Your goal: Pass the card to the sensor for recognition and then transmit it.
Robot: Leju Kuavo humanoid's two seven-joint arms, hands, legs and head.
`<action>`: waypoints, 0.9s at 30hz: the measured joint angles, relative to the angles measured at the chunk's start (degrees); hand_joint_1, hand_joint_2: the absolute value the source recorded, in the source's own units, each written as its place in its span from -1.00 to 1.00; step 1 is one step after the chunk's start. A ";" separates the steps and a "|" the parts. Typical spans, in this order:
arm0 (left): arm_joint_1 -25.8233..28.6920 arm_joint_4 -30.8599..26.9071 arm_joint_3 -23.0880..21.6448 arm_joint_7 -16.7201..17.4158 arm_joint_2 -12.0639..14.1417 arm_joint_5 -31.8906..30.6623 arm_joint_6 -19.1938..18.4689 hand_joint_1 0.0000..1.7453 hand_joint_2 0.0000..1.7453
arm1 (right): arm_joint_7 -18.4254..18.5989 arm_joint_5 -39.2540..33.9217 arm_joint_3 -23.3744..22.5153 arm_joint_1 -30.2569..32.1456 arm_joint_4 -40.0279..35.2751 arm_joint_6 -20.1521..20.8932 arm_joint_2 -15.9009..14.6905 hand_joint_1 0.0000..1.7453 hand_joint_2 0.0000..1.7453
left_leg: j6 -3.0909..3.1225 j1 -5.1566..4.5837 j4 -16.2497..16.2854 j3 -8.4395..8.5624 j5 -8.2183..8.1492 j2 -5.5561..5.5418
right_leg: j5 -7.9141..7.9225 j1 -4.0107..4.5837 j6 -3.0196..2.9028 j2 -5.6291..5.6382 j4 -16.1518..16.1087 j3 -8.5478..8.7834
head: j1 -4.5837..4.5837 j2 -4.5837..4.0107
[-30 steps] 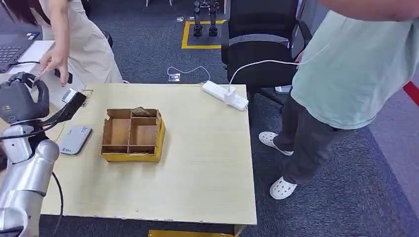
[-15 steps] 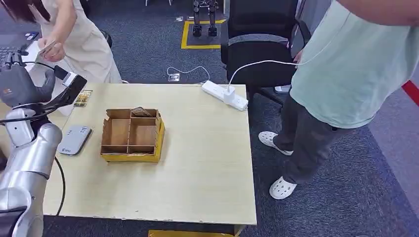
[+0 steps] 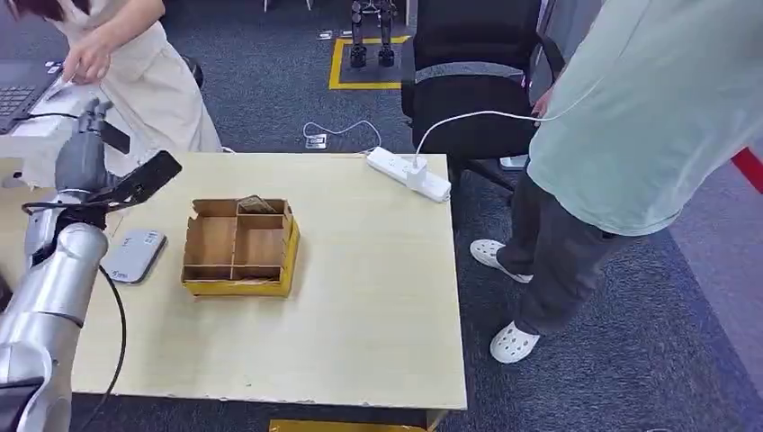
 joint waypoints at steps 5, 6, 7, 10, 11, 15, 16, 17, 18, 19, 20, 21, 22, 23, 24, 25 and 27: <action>1.50 -4.78 -5.33 -1.32 8.85 5.78 -9.79 -1.00 1.00 | -0.48 -0.24 -0.02 0.68 0.00 0.00 -0.31 -1.00 1.00 | -0.02 0.01 -0.01 -0.01 -0.02 0.22 | 0.00 0.01 -0.03 0.21 0.00 -0.16 | -0.11 0.00; 1.65 -5.45 -5.82 -1.32 9.96 5.91 -10.03 -1.00 1.00 | -0.55 -0.24 0.00 0.65 0.00 0.00 -0.33 -1.00 1.00 | -0.02 0.01 -0.02 -0.02 -0.02 0.20 | 0.00 0.01 -0.03 0.19 0.00 -0.16 | -0.11 0.00; 1.74 -5.85 -6.22 -1.29 10.60 5.94 -10.02 -1.00 1.00 | -0.57 -0.24 0.00 0.62 0.00 0.00 -0.33 -1.00 1.00 | -0.02 0.01 -0.03 -0.02 -0.02 0.18 | 0.00 0.01 -0.02 0.15 -0.01 -0.15 | -0.11 0.00; 2.41 -7.91 -8.45 -1.40 14.23 9.84 -16.55 -1.00 1.00 | -0.83 -0.77 0.00 0.58 -0.02 -0.07 -0.35 -1.00 1.00 | -0.03 0.04 -0.08 -0.10 -0.02 0.25 | 0.03 0.05 -0.06 0.19 0.08 -0.08 | -0.02 0.00; 3.34 -9.92 -10.18 -1.40 18.15 13.53 -20.51 -1.00 1.00 | -0.90 -1.03 -0.02 0.65 -0.02 -0.11 -0.44 -1.00 1.00 | -0.03 0.04 -0.07 -0.07 -0.02 0.50 | 0.08 0.06 -0.13 0.41 0.06 -0.18 | 0.00 0.00; 9.55 -22.13 -13.54 -0.68 33.80 27.73 -24.65 -1.00 1.00 | -0.94 -1.58 -0.22 1.57 0.00 -0.26 -0.92 -1.00 1.00 | -0.17 0.10 -0.06 -0.20 -0.11 0.92 | 0.20 0.11 -0.19 0.88 0.07 -0.48 | -0.11 -0.02; 12.99 -27.45 -13.45 0.06 39.39 33.55 -24.10 -1.00 1.00 | -0.90 -1.68 -0.22 1.76 0.00 -0.26 -1.05 -1.00 1.00 | -0.15 0.11 -0.04 -0.19 -0.14 1.00 | 0.19 0.12 -0.18 0.96 0.02 -0.60 | -0.22 0.00; 15.36 -31.74 -13.28 0.39 42.68 37.25 -23.97 -1.00 1.00 | -0.87 -1.77 -0.26 1.98 0.00 -0.28 -1.20 -1.00 1.00 | -0.13 0.10 -0.04 -0.28 -0.17 0.89 | 0.16 0.11 -0.15 0.84 -0.03 -0.60 | -0.37 0.00; 17.18 -34.91 -13.04 0.80 44.99 39.19 -23.90 -1.00 1.00 | -0.87 -1.77 -0.28 2.06 0.00 -0.26 -1.29 -1.00 1.00 | -0.10 0.05 -0.04 -0.29 -0.16 0.63 | 0.02 0.11 0.04 0.65 -0.05 -0.54 | -0.35 0.00; 18.56 -38.90 -12.63 1.41 47.50 40.03 -23.80 -1.00 1.00 | -0.87 -1.84 -0.33 2.00 0.00 -0.26 -1.35 -1.00 1.00 | -0.05 0.02 -0.04 -0.26 -0.18 0.24 | -0.15 0.08 0.07 0.24 -0.09 -0.42 | -0.28 0.00; 20.16 -41.24 -12.43 1.55 48.69 39.20 -23.68 -1.00 1.00 | -0.90 -1.93 -0.37 1.72 0.00 -0.28 -1.35 -1.00 1.00 | -0.05 0.01 -0.04 -0.19 -0.18 0.06 | -0.16 0.01 0.08 0.06 -0.10 -0.29 | -0.17 0.00; 21.73 -43.73 -12.30 1.92 49.15 37.38 -23.40 -1.00 1.00 | -0.92 -2.08 -0.42 1.46 0.00 -0.28 -1.36 -1.00 1.00 | 0.00 -0.02 -0.04 -0.16 -0.21 0.01 | -0.18 -0.02 0.12 -0.02 -0.12 -0.17 | -0.13 0.00; 23.24 -45.24 -12.34 1.87 49.00 34.75 -22.85 -1.00 1.00 | -0.92 -2.19 -0.46 1.22 -0.02 -0.33 -1.33 -1.00 1.00 | 0.00 -0.05 -0.05 -0.12 -0.21 -0.02 | -0.18 -0.04 0.14 -0.08 -0.14 -0.18 | -0.13 0.00; 24.59 -46.65 -12.73 0.70 46.81 26.46 -20.23 -1.00 1.00 | -0.85 -2.36 -0.48 0.99 0.00 -0.37 -1.33 -1.00 1.00 | 0.01 -0.14 -0.05 -0.05 -0.20 -0.05 | -0.18 -0.12 0.14 -0.11 -0.14 -0.12 | -0.04 0.00; 25.15 -46.70 -13.52 0.02 45.23 20.97 -18.07 -1.00 1.00 | -0.79 -2.40 -0.50 0.88 -0.02 -0.37 -1.31 -1.00 1.00 | 0.08 -0.23 -0.08 0.01 -0.15 -0.10 | -0.18 -0.22 0.14 -0.17 -0.11 0.01 | -0.09 0.00; 25.81 -46.70 -15.19 -0.64 42.56 15.00 -15.46 -1.00 1.00 | -0.76 -2.43 -0.52 0.80 0.00 -0.39 -1.29 -1.00 1.00 | 0.09 -0.22 -0.08 0.05 -0.13 -0.12 | -0.18 -0.21 0.15 -0.19 -0.08 0.08 | -0.20 0.00; 27.38 -46.68 -19.06 -0.83 39.16 8.55 -11.70 -1.00 1.00 | -0.61 -2.30 -0.52 0.64 -0.02 -0.37 -1.16 -1.00 1.00 | 0.08 -0.10 -0.07 0.03 -0.11 -0.07 | -0.02 -0.09 0.03 -0.17 -0.09 0.03 | -0.15 0.00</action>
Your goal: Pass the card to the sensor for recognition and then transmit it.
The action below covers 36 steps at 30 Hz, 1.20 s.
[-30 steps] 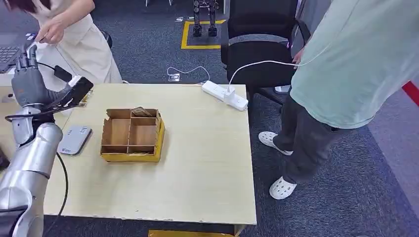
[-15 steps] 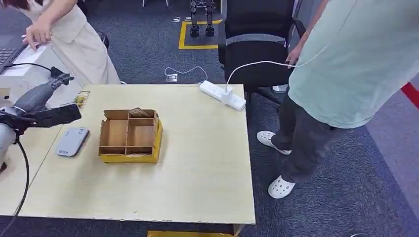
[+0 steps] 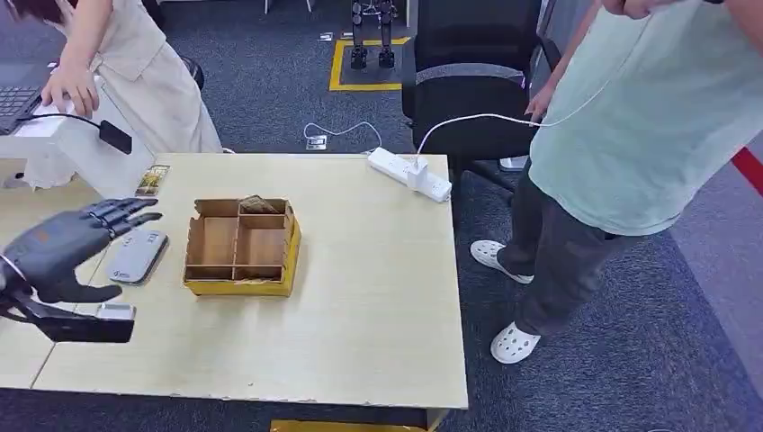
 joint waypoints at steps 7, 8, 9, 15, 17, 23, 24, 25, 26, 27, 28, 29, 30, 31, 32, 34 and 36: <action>0.64 0.59 -8.03 5.47 -10.34 -12.19 8.81 -1.00 1.00 | 0.96 -0.11 -0.07 0.08 0.02 -0.09 0.00 -1.00 1.00 | 0.07 -0.13 0.03 -0.01 0.04 -0.03 | 0.07 -0.11 0.15 -0.02 -0.07 0.01 | 0.07 0.00; 0.99 1.09 -8.62 6.59 -12.16 -14.57 10.43 -1.00 1.00 | 0.96 -0.11 -0.07 0.08 0.02 -0.15 0.02 -1.00 1.00 | 0.08 -0.12 0.03 -0.01 0.04 -0.03 | 0.07 -0.11 0.15 0.00 -0.08 0.01 | 0.09 0.00; 1.22 1.88 -9.31 7.79 -14.17 -17.35 12.15 -1.00 1.00 | 0.96 -0.13 -0.07 0.09 0.02 -0.24 0.07 -1.00 1.00 | 0.08 -0.15 0.03 -0.02 0.03 -0.02 | 0.07 -0.13 0.15 0.00 -0.09 0.01 | 0.09 0.00; 2.19 6.25 -11.55 12.72 -25.33 -24.91 18.62 -1.00 1.00 | 1.49 -0.13 -0.39 0.29 0.02 -0.81 0.15 -1.00 1.00 | 0.09 -0.16 0.03 -0.05 0.03 -0.02 | 0.07 -0.15 0.16 -0.01 -0.09 -0.01 | 0.13 0.00; 2.43 7.04 -11.58 13.18 -27.47 -25.08 19.09 -1.00 1.00 | 1.49 -0.13 -0.50 0.45 0.02 -0.87 0.15 -1.00 1.00 | 0.09 -0.16 0.03 -0.04 0.03 -0.02 | 0.07 -0.15 0.16 0.00 -0.09 -0.01 | 0.11 0.00; 3.44 8.50 -9.74 17.07 -32.98 -30.86 22.92 -1.00 1.00 | 1.81 -0.15 -1.05 0.82 0.02 -0.92 0.17 -1.00 1.00 | 0.09 -0.13 0.03 -0.04 0.03 -0.02 | 0.07 -0.13 0.16 -0.01 -0.08 -0.02 | 0.11 0.00; 3.52 8.70 -9.28 17.73 -34.05 -31.99 23.53 -1.00 1.00 | 1.84 -0.15 -1.09 0.89 0.02 -0.92 0.15 -1.00 1.00 | 0.09 -0.13 0.03 -0.04 0.03 -0.02 | 0.07 -0.13 0.16 -0.01 -0.08 -0.02 | 0.13 0.00; 3.62 8.76 -8.89 18.05 -34.77 -32.40 23.80 -1.00 1.00 | 1.84 -0.15 -1.09 0.95 0.02 -0.92 0.17 -1.00 1.00 | 0.09 -0.13 0.03 -0.04 0.03 -0.02 | 0.07 -0.12 0.16 -0.01 -0.08 -0.02 | 0.09 0.00; 3.64 8.90 -8.58 18.32 -35.36 -32.78 23.95 -1.00 1.00 | 1.84 -0.15 -1.09 1.03 0.02 -0.94 0.17 -1.00 1.00 | 0.09 -0.13 0.03 -0.04 0.03 -0.02 | 0.07 -0.12 0.16 0.00 -0.08 -0.02 | 0.11 0.00; 3.66 9.03 -8.41 18.40 -35.94 -32.97 24.04 -1.00 1.00 | 1.84 -0.15 -1.14 1.08 0.02 -0.92 0.17 -1.00 1.00 | 0.09 -0.13 0.03 -0.04 0.03 -0.02 | 0.07 -0.12 0.16 -0.01 -0.08 -0.02 | 0.09 0.00; 3.71 9.18 -8.17 18.42 -36.36 -33.19 24.12 -1.00 1.00 | 1.84 -0.15 -1.14 1.10 0.02 -0.92 0.17 -1.00 1.00 | 0.09 -0.13 0.03 -0.04 0.03 -0.02 | 0.07 -0.12 0.16 -0.01 -0.08 -0.02 | 0.13 0.00; 3.91 9.27 -7.66 18.84 -36.98 -33.76 24.39 -1.00 1.00 | 1.84 -0.13 -1.14 1.09 0.02 -0.92 0.17 -1.00 1.00 | 0.09 -0.13 0.03 -0.04 0.03 -0.02 | 0.07 -0.12 0.16 -0.01 -0.08 -0.02 | 0.11 0.00; 4.04 9.33 -7.10 19.53 -37.54 -34.47 24.78 -1.00 1.00 | 1.84 -0.15 -1.16 1.09 0.02 -0.94 0.17 -1.00 1.00 | 0.09 -0.13 0.03 -0.04 0.03 -0.02 | 0.07 -0.12 0.16 0.00 -0.08 -0.02 | 0.09 0.00; 4.10 9.49 -6.52 20.09 -38.14 -35.14 25.15 -1.00 1.00 | 1.84 -0.13 -1.20 1.11 0.02 -0.94 0.17 -1.00 1.00 | 0.09 -0.13 0.03 -0.05 0.03 -0.02 | 0.07 -0.12 0.16 -0.01 -0.08 -0.02 | 0.13 0.00; 4.16 9.68 -5.77 20.72 -38.57 -35.83 25.32 -1.00 1.00 | 1.84 -0.13 -1.27 1.11 0.02 -0.96 0.20 -1.00 1.00 | 0.09 -0.13 0.03 -0.04 0.03 -0.02 | 0.07 -0.12 0.16 -0.01 -0.08 -0.02 | 0.11 0.00; 4.19 10.14 -4.43 21.46 -39.21 -36.54 25.32 -1.00 1.00 | 1.84 -0.13 -1.36 1.13 0.02 -0.96 0.22 -1.00 1.00 | 0.09 -0.13 0.03 -0.04 0.03 -0.02 | 0.07 -0.12 0.16 -0.01 -0.08 -0.02 | 0.11 0.00; 4.26 10.82 -3.01 21.46 -39.82 -36.84 25.30 -1.00 1.00 | 1.84 -0.11 -1.38 1.14 0.02 -0.94 0.22 -1.00 1.00 | 0.09 -0.13 0.03 -0.04 0.03 -0.02 | 0.07 -0.12 0.16 -0.01 -0.08 -0.02 | 0.11 0.00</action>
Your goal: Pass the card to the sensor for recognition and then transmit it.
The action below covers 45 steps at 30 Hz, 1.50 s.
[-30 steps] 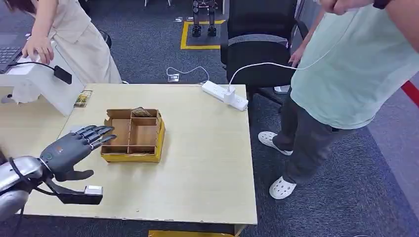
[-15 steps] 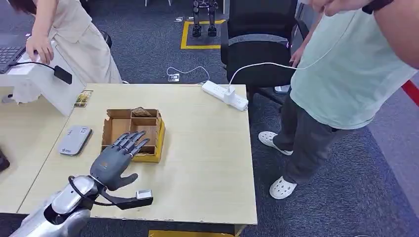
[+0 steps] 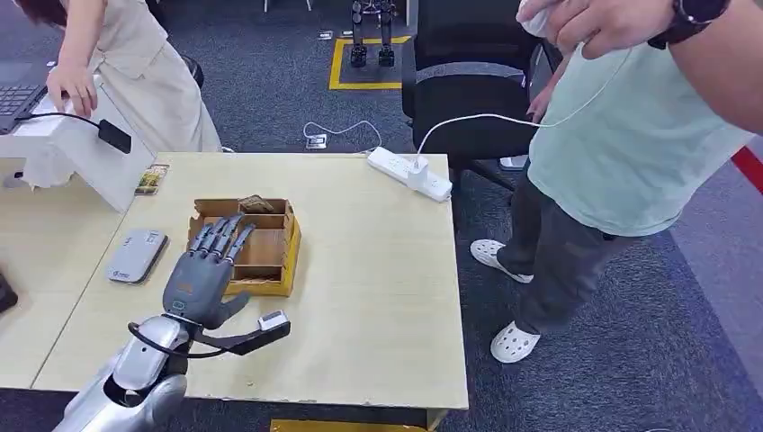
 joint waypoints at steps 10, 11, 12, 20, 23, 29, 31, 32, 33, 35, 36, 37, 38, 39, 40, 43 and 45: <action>0.56 2.45 2.74 -0.07 -2.19 -0.41 -0.02 -1.00 1.00 | 0.20 0.13 -0.09 0.03 0.00 0.00 0.02 -1.00 1.00 | 0.00 0.00 0.00 -0.01 0.00 0.00 | 0.00 0.00 0.00 0.00 0.00 0.00 | -0.02 0.00; 0.57 2.62 2.76 -0.07 -2.32 -0.44 -0.02 -1.00 1.00 | 0.20 0.13 -0.09 0.03 0.00 0.00 0.02 -1.00 1.00 | 0.00 0.00 0.00 -0.01 0.00 0.00 | 0.00 0.00 0.00 0.00 0.00 0.00 | 0.02 0.00; 0.61 2.74 2.78 -0.07 -2.38 -0.44 -0.02 -1.00 1.00 | 0.22 0.13 -0.11 0.03 0.00 0.00 0.02 -1.00 1.00 | 0.00 0.00 0.00 -0.01 0.00 0.00 | 0.00 0.00 0.00 0.00 0.00 0.00 | -0.02 0.00; 1.02 4.77 3.11 -0.70 -3.52 -3.08 -0.76 -1.00 1.00 | 0.20 0.15 -0.55 0.07 0.00 -0.04 0.04 -1.00 1.00 | 0.00 0.00 0.00 -0.01 0.00 0.00 | 0.00 0.00 0.00 0.00 0.00 0.00 | -0.02 0.00; 1.52 6.06 3.09 -2.54 -3.63 -2.27 -1.83 -1.00 1.00 | 0.15 0.31 -0.65 0.07 0.00 -0.07 0.04 -1.00 1.00 | 0.00 0.01 0.00 -0.01 0.00 0.00 | 0.00 0.00 0.00 0.00 0.00 0.00 | -0.02 0.00; 2.79 6.56 2.96 -5.09 -3.56 0.22 -2.54 -1.00 1.00 | 0.15 0.48 -1.09 0.08 0.00 -0.11 0.04 -1.00 1.00 | 0.00 0.00 0.00 -0.01 0.00 0.00 | 0.00 0.01 0.00 0.00 0.00 0.00 | 0.00 0.00; 3.20 6.56 2.89 -5.40 -3.63 0.50 -2.54 -1.00 1.00 | 0.15 0.48 -1.16 0.09 -0.02 -0.20 0.04 -1.00 1.00 | 0.00 0.00 0.00 -0.01 0.00 0.00 | 0.00 0.00 0.00 0.00 0.00 0.00 | 0.00 0.00; 3.38 6.56 2.80 -5.40 -3.65 0.59 -2.54 -1.00 1.00 | 0.13 0.48 -1.18 0.09 -0.02 -0.22 0.04 -1.00 1.00 | 0.00 0.00 0.00 -0.01 0.00 0.00 | 0.00 0.00 0.00 0.00 0.00 0.00 | 0.00 0.00; 3.52 6.56 2.63 -5.40 -3.70 0.63 -2.54 -1.00 1.00 | 0.11 0.50 -1.20 0.09 -0.02 -0.31 0.04 -1.00 1.00 | 0.00 0.00 0.00 -0.01 0.00 0.00 | 0.00 0.00 0.00 0.00 0.00 0.00 | 0.00 0.00; 3.69 6.56 2.50 -5.40 -3.74 0.70 -2.56 -1.00 1.00 | -0.02 0.50 -1.25 0.08 -0.02 -0.46 0.04 -1.00 1.00 | 0.00 0.00 0.00 -0.01 0.00 0.00 | 0.00 0.00 0.00 0.00 0.00 0.00 | 0.00 0.00; 3.73 6.56 2.46 -5.40 -3.76 0.72 -2.56 -1.00 1.00 | -0.02 0.53 -1.29 0.08 -0.02 -0.50 0.04 -1.00 1.00 | 0.00 0.00 0.00 -0.01 0.00 0.00 | 0.00 0.00 0.00 0.00 0.00 0.00 | 0.00 0.00; 3.76 6.56 2.43 -5.38 -3.78 0.79 -2.56 -1.00 1.00 | -0.02 0.55 -1.29 0.09 -0.02 -0.57 0.04 -1.00 1.00 | 0.00 0.00 0.00 -0.01 0.00 0.00 | 0.00 0.00 0.00 0.00 0.00 0.00 | 0.00 0.00; 3.79 6.56 2.43 -5.25 -3.85 0.85 -2.54 -1.00 1.00 | -0.02 0.59 -1.31 0.08 0.00 -0.61 0.04 -1.00 1.00 | 0.00 0.00 0.00 -0.01 0.00 0.00 | 0.00 0.00 0.00 0.00 0.00 0.00 | 0.00 0.00; 3.81 6.56 2.41 -5.22 -3.94 0.92 -2.49 -1.00 1.00 | -0.02 0.66 -1.35 0.08 -0.02 -0.63 0.04 -1.00 1.00 | 0.00 0.00 0.00 -0.01 0.00 0.00 | 0.00 0.00 0.00 0.00 0.00 0.00 | 0.00 0.00; 3.84 6.56 2.41 -5.22 -3.98 0.98 -2.49 -1.00 1.00 | -0.02 0.68 -1.36 0.08 -0.02 -0.66 0.04 -1.00 1.00 | 0.00 0.00 0.00 -0.01 0.00 0.00 | 0.00 0.00 0.00 0.00 0.00 0.00 | 0.00 0.00; 3.95 6.56 2.37 -5.18 -4.05 0.94 -2.36 -1.00 1.00 | -0.02 0.68 -1.38 0.08 -0.02 -0.68 0.04 -1.00 1.00 | 0.00 0.00 0.00 -0.01 0.00 0.00 | 0.00 0.00 0.00 0.00 0.00 0.00 | -0.02 0.00; 4.00 6.60 2.37 -4.81 -4.07 0.63 -2.23 -1.00 1.00 | -0.02 0.68 -1.40 0.08 -0.02 -0.68 0.04 -1.00 1.00 | 0.00 0.01 0.00 -0.01 0.00 0.00 | 0.00 0.01 0.00 0.00 0.00 0.00 | 0.00 0.00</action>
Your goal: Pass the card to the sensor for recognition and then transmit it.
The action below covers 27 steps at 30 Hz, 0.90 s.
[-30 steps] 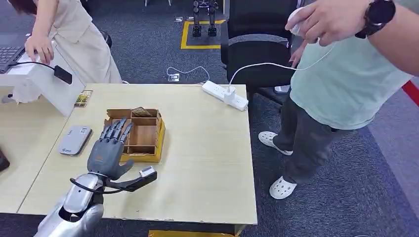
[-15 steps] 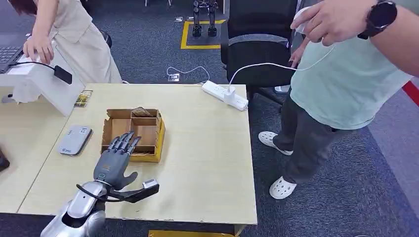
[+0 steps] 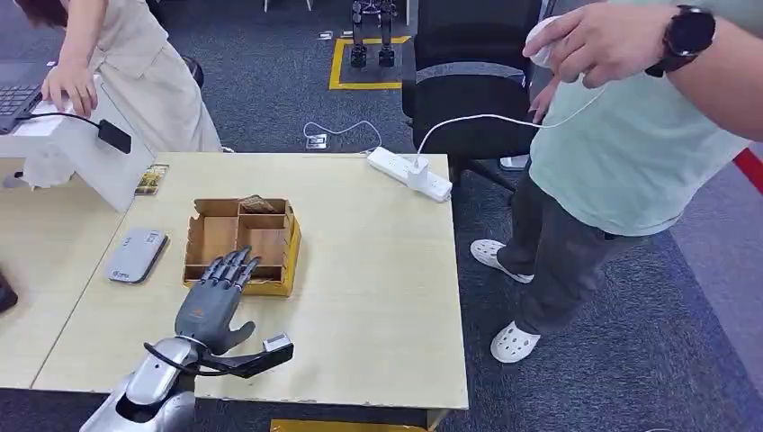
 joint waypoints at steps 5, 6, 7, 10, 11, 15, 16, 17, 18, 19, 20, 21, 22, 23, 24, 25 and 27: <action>0.20 0.42 0.00 2.27 -0.55 -2.94 2.27 -1.00 1.00 | 0.00 0.06 -0.04 0.01 0.00 0.07 0.00 -1.00 1.00 | 0.00 0.00 0.00 0.00 0.00 0.00 | 0.00 0.00 0.00 0.00 0.00 0.00 | 0.00 0.00; 0.20 0.46 0.02 3.04 -0.72 -3.92 3.09 -1.00 1.00 | 0.02 0.15 -0.04 0.01 0.00 0.07 0.00 -1.00 1.00 | 0.00 0.00 0.00 0.00 0.00 0.00 | 0.00 0.00 0.00 0.00 0.00 0.00 | 0.00 0.00; 0.20 0.46 0.02 3.80 -1.07 -4.72 3.91 -1.00 1.00 | 0.02 0.15 -0.04 0.00 0.00 0.04 0.00 -1.00 1.00 | 0.00 -0.01 0.00 0.00 0.00 0.00 | 0.00 0.00 0.00 0.00 0.00 0.00 | 0.00 0.00; 0.19 0.46 0.09 5.01 -1.99 -6.14 5.31 -1.00 1.00 | 0.17 0.15 -0.11 0.02 0.00 0.04 0.00 -1.00 1.00 | 0.00 -0.01 0.00 0.00 0.00 0.00 | 0.00 -0.01 0.00 0.00 0.00 0.00 | 0.00 0.00; 0.18 0.46 0.09 5.14 -2.30 -6.36 5.46 -1.00 1.00 | 0.17 0.15 -0.13 0.02 0.00 0.04 0.00 -1.00 1.00 | 0.00 -0.01 0.00 0.00 0.00 0.00 | 0.00 -0.01 0.00 0.00 0.00 0.00 | 0.00 0.00; 0.19 0.53 0.26 5.66 -3.04 -6.91 5.51 -1.00 1.00 | 0.17 0.15 -0.33 0.01 0.00 0.02 0.00 -1.00 1.00 | 0.00 -0.01 0.00 0.00 0.00 0.00 | 0.00 -0.01 0.00 0.00 0.00 0.00 | -0.02 0.00; 0.19 0.64 0.28 5.66 -3.23 -6.91 5.53 -1.00 1.00 | 0.17 0.15 -0.46 0.01 0.00 0.00 0.00 -1.00 1.00 | 0.00 -0.01 0.00 0.00 0.00 0.00 | 0.00 -0.01 0.00 0.00 0.00 0.00 | 0.00 0.00; 0.19 0.79 0.31 5.66 -3.34 -6.95 5.53 -1.00 1.00 | 0.17 0.15 -0.55 0.01 0.00 0.00 0.00 -1.00 1.00 | 0.00 -0.01 0.00 0.00 0.00 0.00 | 0.00 -0.01 0.00 0.00 0.00 0.00 | -0.02 0.00; 0.20 0.88 0.31 5.64 -3.45 -7.00 5.53 -1.00 1.00 | 0.17 0.15 -0.61 0.02 0.00 -0.02 0.00 -1.00 1.00 | 0.00 0.00 0.00 0.00 0.00 0.00 | 0.00 0.00 0.00 0.00 0.00 0.00 | 0.00 0.00; 0.20 0.96 0.31 5.64 -3.58 -7.04 5.53 -1.00 1.00 | 0.20 0.15 -0.66 0.03 0.00 -0.02 0.00 -1.00 1.00 | 0.00 0.00 0.00 0.00 0.00 0.00 | 0.00 0.00 0.00 0.00 0.00 0.00 | 0.00 0.00; 0.20 1.05 0.31 5.66 -3.76 -7.10 5.53 -1.00 1.00 | 0.18 0.15 -0.72 0.03 0.00 -0.02 0.00 -1.00 1.00 | 0.00 0.00 0.00 0.00 0.00 0.00 | 0.00 0.00 0.00 0.00 0.00 0.00 | -0.02 0.00; 0.20 1.20 0.31 5.66 -3.89 -7.15 5.53 -1.00 1.00 | 0.20 0.15 -0.81 0.03 0.00 -0.04 0.00 -1.00 1.00 | 0.00 0.00 0.00 0.00 0.00 0.00 | 0.00 0.00 0.00 0.00 0.00 0.00 | 0.00 0.00; 0.23 1.34 0.31 5.64 -4.06 -7.15 5.53 -1.00 1.00 | 0.20 0.15 -0.90 0.03 0.00 -0.04 0.00 -1.00 1.00 | 0.00 0.00 0.00 0.00 0.00 0.00 | 0.00 0.00 0.00 0.00 0.00 0.00 | -0.02 0.00; 0.23 1.49 0.33 5.68 -4.22 -7.19 5.55 -1.00 1.00 | 0.20 0.17 -0.96 0.05 0.00 -0.11 0.00 -1.00 1.00 | 0.00 0.00 0.00 0.00 0.00 0.00 | 0.00 0.00 0.00 0.00 0.00 0.00 | 0.00 0.00; 0.22 1.64 0.33 5.75 -4.37 -7.26 5.57 -1.00 1.00 | 0.20 0.20 -1.01 0.06 0.00 -0.11 0.00 -1.00 1.00 | 0.00 0.00 0.00 0.00 0.00 0.00 | 0.00 0.00 0.00 0.00 0.00 0.00 | 0.00 0.00; 0.23 1.82 0.33 5.75 -4.59 -7.32 5.62 -1.00 1.00 | 0.18 0.26 -1.03 0.05 0.00 -0.11 0.00 -1.00 1.00 | 0.00 0.00 0.00 0.00 0.00 0.00 | 0.00 0.00 0.00 0.00 0.00 0.00 | 0.00 0.00; 0.21 2.25 0.41 6.14 -5.00 -7.93 6.01 -1.00 1.00 | 0.20 0.35 -1.03 0.06 0.00 -0.11 0.00 -1.00 1.00 | 0.00 -0.01 0.00 0.00 0.00 0.00 | 0.00 -0.01 0.00 0.00 0.00 0.00 | 0.00 0.00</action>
